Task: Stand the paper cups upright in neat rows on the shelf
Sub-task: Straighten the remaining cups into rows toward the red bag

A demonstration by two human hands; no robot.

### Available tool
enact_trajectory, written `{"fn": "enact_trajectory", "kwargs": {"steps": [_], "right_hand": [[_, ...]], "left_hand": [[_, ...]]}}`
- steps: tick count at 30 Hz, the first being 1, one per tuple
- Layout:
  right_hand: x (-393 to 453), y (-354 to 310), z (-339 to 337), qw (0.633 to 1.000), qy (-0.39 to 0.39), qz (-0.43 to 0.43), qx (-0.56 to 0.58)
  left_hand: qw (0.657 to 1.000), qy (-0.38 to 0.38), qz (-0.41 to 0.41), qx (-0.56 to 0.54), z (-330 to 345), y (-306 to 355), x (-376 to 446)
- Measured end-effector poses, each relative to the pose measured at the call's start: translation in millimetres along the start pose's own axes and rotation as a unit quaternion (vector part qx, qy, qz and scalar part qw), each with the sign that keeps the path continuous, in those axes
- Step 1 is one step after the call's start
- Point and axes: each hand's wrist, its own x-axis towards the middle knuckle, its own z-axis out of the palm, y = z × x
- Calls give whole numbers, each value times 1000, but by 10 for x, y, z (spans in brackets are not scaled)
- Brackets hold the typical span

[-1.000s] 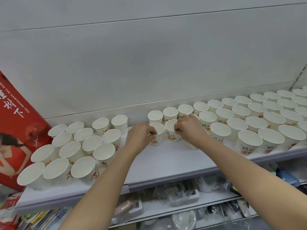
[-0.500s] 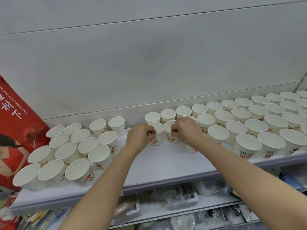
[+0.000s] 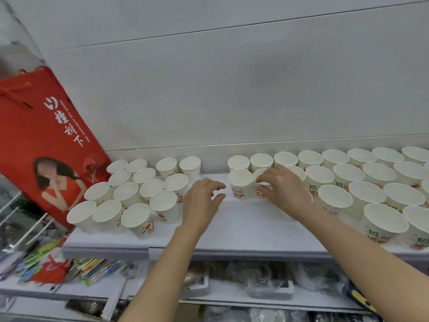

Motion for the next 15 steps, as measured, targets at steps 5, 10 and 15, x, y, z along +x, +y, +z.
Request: {"fn": "enact_trajectory", "kwargs": {"steps": [5,10,15], "right_hand": [[-49,-412,188,996,47,-45,56],[-66,-906,478,994,3,-31,102],[147,-1236,724,988,-31,43,142]], "left_hand": [[985,117,-105,76,-411,-564,-406],[976,-12,-113,188,-683,-822,-401],[992,35,-84,92,-872,-908,-402]]}}
